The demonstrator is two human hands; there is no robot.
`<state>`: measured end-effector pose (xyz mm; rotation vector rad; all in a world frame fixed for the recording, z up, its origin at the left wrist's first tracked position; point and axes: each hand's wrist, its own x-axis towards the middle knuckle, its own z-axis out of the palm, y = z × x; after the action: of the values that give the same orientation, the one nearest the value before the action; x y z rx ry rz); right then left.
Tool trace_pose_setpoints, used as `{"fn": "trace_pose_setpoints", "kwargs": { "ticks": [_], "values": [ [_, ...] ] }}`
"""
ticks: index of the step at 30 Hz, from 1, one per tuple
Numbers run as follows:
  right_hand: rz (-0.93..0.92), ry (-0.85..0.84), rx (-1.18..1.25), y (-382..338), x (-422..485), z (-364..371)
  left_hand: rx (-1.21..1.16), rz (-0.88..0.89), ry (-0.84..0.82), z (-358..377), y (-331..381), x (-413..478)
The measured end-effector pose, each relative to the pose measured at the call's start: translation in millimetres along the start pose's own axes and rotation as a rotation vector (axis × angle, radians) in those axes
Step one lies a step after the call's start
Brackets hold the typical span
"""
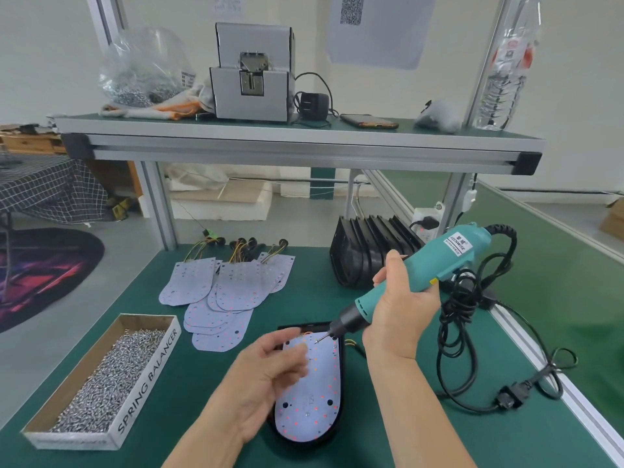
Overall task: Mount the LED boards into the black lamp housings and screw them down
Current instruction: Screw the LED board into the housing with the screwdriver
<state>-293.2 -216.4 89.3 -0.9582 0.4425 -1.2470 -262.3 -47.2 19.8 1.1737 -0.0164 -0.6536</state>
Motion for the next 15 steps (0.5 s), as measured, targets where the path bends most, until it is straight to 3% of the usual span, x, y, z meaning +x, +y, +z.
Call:
{"fn": "trace_pose_setpoints", "kwargs": {
  "ticks": [3, 7, 10, 15],
  "values": [
    [-0.045, -0.02, 0.002, 2.8, 9.7, 6.2, 0.463, 0.02, 0.318, -25.8, 5.1, 19.6],
    [-0.09, -0.07, -0.046, 13.6, 15.1, 16.6, 0.922, -0.052, 0.243, -20.6, 2.8, 39.0],
    [-0.11, -0.116, -0.126, 27.2, 14.8, 21.4, 0.94, -0.112, 0.182, -8.0, -0.8, 54.3],
    [-0.135, -0.195, -0.247, 51.2, 12.5, 23.5, 0.651, -0.142, 0.098, 12.4, -12.6, 63.0]
  ]
}}
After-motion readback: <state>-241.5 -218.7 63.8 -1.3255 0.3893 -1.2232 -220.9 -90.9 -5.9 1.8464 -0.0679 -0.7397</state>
